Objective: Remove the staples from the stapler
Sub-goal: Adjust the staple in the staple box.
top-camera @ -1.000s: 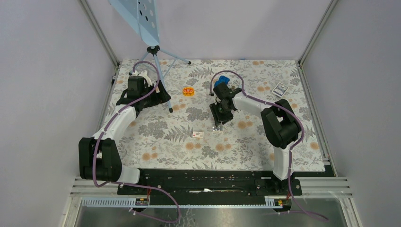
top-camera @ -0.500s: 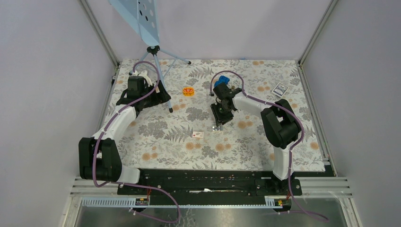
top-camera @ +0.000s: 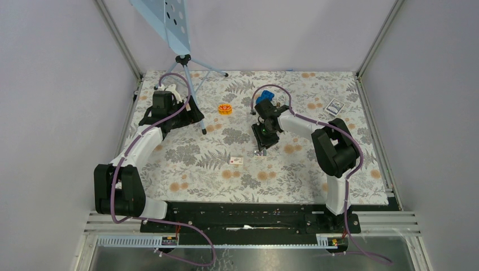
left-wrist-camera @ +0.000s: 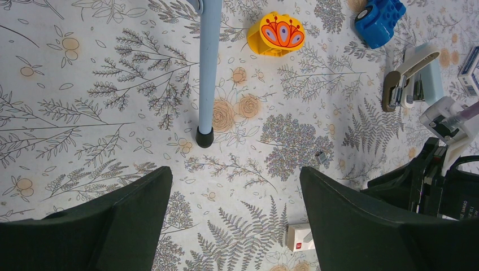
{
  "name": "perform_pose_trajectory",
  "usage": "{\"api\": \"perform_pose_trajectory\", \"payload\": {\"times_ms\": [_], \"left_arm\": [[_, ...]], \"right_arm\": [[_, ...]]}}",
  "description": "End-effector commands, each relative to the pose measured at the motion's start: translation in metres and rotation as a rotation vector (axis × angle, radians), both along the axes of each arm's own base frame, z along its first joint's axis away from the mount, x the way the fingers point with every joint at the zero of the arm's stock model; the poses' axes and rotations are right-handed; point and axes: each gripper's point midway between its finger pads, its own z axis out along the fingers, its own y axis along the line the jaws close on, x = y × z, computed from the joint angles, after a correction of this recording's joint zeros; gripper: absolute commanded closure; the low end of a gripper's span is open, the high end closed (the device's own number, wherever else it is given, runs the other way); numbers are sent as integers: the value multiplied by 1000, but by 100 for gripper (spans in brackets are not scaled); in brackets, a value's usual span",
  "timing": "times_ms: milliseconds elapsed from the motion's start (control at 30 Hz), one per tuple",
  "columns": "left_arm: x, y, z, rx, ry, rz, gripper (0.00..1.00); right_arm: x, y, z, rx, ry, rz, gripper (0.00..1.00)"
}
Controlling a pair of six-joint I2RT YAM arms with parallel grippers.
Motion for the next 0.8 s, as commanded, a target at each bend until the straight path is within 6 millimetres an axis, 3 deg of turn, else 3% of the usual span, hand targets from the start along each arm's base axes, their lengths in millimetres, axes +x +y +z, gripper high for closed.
{"api": "perform_pose_trajectory", "payload": {"times_ms": [0,233,767], "left_arm": [[7,-2,13,-15,-59,-4,12],[7,-3,14,-17,-61,-7,12],[7,-3,14,-17,-60,-6,12]], "right_arm": [[1,1,20,6,-48,7,57],[2,6,28,34,-57,8,50],[-6,7,5,6,9,19,48]]}}
